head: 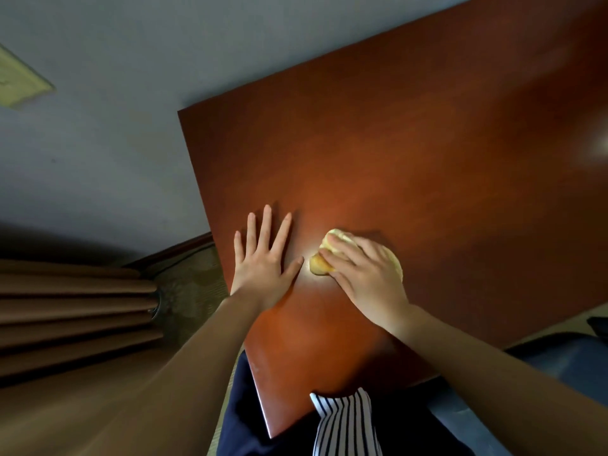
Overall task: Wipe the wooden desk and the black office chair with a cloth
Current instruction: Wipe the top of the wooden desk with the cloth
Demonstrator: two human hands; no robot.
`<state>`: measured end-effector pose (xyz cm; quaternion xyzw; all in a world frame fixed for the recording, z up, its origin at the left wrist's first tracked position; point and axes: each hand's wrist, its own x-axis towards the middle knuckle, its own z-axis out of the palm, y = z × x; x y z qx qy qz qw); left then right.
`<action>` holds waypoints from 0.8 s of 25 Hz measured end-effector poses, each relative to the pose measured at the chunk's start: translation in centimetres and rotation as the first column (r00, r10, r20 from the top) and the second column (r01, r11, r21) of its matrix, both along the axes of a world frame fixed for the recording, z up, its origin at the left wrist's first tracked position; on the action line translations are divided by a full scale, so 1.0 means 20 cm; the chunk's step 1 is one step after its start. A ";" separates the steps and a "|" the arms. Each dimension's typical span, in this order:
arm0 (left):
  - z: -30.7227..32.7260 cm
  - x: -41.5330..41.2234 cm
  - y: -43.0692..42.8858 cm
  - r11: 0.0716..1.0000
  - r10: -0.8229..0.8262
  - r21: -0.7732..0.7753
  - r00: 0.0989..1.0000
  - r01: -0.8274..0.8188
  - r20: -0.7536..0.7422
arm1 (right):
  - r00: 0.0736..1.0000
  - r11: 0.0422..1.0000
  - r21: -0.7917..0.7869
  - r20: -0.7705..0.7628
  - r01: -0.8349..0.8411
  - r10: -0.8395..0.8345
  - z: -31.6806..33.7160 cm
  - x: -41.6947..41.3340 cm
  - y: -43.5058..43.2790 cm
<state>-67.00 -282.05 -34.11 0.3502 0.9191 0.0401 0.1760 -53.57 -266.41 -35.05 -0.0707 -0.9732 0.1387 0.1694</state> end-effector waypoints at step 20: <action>0.13 0.22 0.19 0.976 -0.216 0.058 0.970 0.211 0.112 | 0.998 0.999 -0.022 0.049 -0.050 0.051 0.00 0.11 0.14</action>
